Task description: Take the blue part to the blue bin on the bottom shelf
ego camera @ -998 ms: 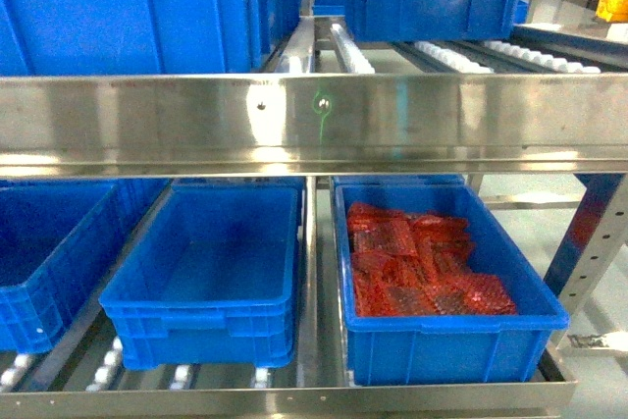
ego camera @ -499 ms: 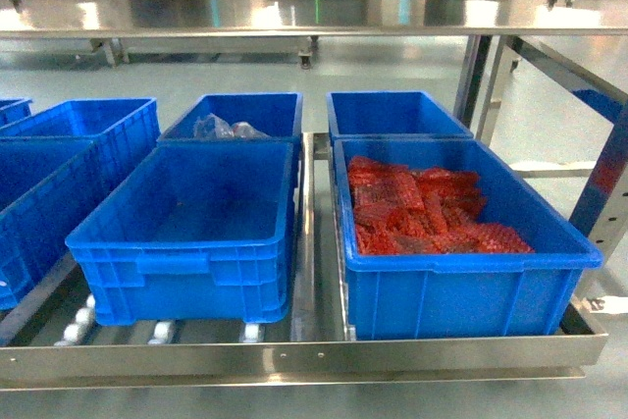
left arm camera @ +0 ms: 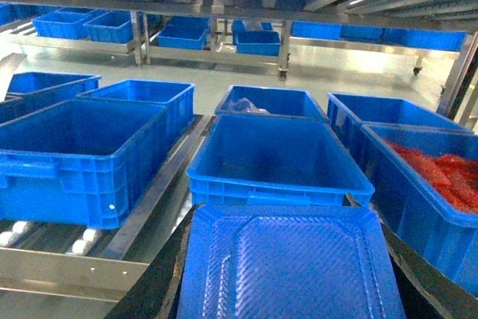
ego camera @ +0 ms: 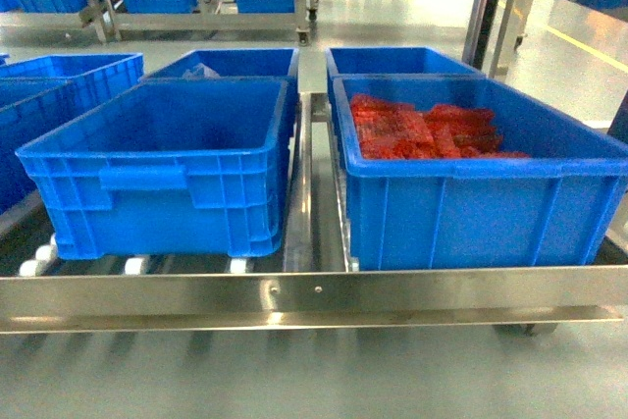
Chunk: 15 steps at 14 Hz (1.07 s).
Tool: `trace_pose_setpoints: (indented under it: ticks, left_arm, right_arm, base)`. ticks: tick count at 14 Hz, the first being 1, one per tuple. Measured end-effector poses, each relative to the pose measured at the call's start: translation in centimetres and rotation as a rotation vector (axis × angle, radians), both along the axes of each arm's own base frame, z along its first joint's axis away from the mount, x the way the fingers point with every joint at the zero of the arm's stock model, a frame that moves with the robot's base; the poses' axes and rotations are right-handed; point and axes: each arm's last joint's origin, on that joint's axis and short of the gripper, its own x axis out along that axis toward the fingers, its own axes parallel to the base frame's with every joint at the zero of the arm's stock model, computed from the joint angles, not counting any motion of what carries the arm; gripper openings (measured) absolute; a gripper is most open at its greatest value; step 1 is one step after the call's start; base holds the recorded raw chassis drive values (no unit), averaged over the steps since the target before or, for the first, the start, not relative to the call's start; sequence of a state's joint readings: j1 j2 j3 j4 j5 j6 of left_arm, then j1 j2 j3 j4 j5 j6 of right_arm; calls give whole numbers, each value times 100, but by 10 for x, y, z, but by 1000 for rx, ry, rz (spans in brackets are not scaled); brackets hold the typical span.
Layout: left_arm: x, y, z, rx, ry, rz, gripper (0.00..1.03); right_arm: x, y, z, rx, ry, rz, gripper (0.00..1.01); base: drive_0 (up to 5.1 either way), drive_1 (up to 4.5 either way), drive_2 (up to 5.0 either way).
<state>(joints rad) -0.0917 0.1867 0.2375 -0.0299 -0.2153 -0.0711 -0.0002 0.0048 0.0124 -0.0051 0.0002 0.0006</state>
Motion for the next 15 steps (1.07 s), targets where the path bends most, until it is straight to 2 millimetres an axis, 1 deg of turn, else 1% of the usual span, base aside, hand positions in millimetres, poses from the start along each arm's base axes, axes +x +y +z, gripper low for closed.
trace_pose_setpoints:
  ticks: [13,15]
  left_arm:
    - [0,0,0,0,0,-1,44]
    - [0,0,0,0,-1,0,44]
  right_arm:
    - [0,0,0,0,1,0,98]
    - [0,0,0,0,-1,0,98]
  base:
    - [0,0,0]
    - [-6,274,-286]
